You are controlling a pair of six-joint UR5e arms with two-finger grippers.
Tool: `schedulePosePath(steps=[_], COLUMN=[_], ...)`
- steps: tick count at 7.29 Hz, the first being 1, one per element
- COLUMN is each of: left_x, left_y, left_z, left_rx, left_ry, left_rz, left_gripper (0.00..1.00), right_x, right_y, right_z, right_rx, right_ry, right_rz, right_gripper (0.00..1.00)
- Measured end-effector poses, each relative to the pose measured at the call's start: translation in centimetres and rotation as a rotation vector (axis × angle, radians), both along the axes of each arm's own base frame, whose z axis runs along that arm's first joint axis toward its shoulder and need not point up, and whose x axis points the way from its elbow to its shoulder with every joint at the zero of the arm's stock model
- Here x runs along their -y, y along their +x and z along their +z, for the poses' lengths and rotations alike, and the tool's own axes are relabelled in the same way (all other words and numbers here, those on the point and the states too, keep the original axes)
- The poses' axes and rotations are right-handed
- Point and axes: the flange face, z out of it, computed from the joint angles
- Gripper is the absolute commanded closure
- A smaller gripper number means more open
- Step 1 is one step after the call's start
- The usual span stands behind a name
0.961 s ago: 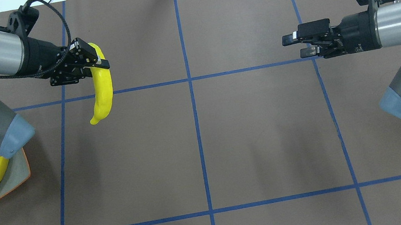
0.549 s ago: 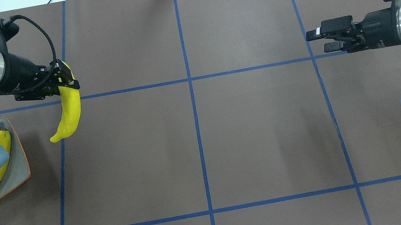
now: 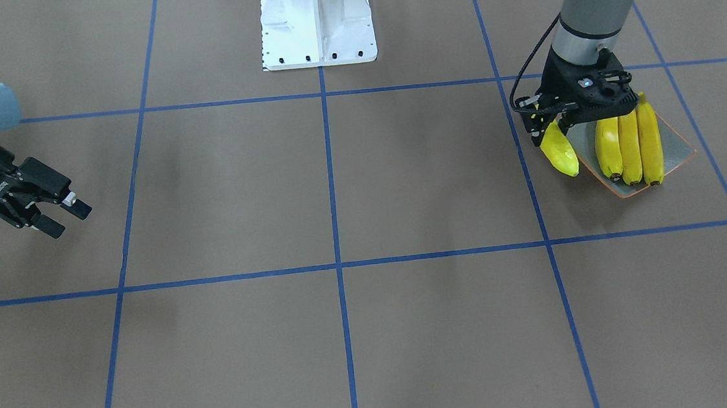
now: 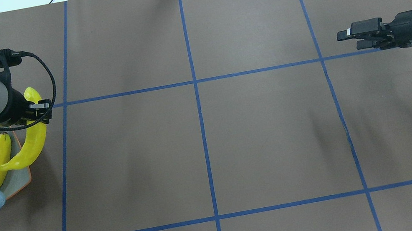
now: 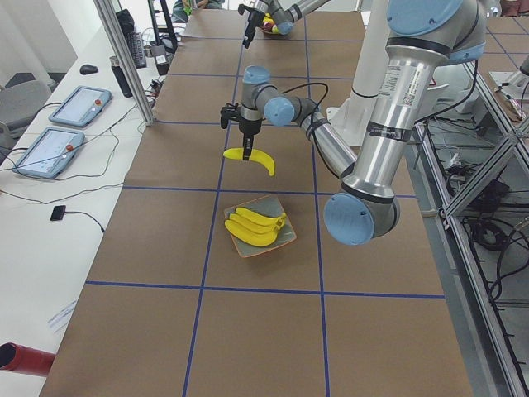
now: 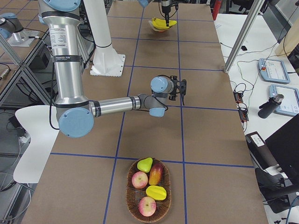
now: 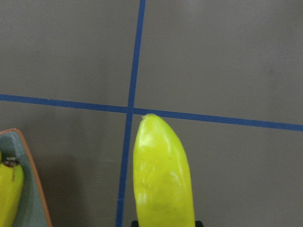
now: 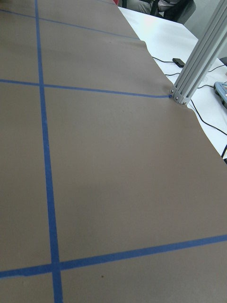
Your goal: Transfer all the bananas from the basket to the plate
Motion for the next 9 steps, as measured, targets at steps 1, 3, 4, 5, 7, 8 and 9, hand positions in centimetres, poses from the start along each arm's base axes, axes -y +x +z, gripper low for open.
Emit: schedulePosePath(steps=[1, 3, 4, 5, 7, 8, 9], left_x=[-0.3, -1.4, -1.8, -2.3, -2.8, -2.9, -2.9], left_y=[-0.2, 0.7, 1.0, 1.3, 2.2, 2.6, 2.8], left_z=[1.9, 4.4, 5.3, 6.3, 8.3, 9.1, 9.5], left_rx=[0.076, 0.223, 0.283, 0.324, 0.369, 0.383, 0.390], left_ry=[0.016, 0.012, 0.006, -0.006, -0.034, -0.044, -0.049], left_rz=[0.023, 0.047, 0.051, 0.060, 0.079, 0.086, 0.091], left_gripper=[1.00, 1.00, 1.00, 1.00, 1.00, 1.00, 1.00], right_x=[0.1, 0.2, 0.2, 0.3, 0.3, 0.3, 0.4], right_y=[0.1, 0.0, -0.1, -0.1, -0.2, -0.2, -0.2], right_z=[0.5, 0.9, 0.9, 1.0, 1.0, 1.0, 0.9], right_rx=[-0.008, -0.016, -0.017, -0.018, -0.019, -0.018, -0.017], right_ry=[-0.002, -0.003, -0.003, -0.004, -0.005, -0.004, -0.003], right_rz=[0.005, 0.009, 0.010, 0.010, 0.011, 0.011, 0.010], right_gripper=[0.00, 0.00, 0.00, 0.00, 0.00, 0.00, 0.00])
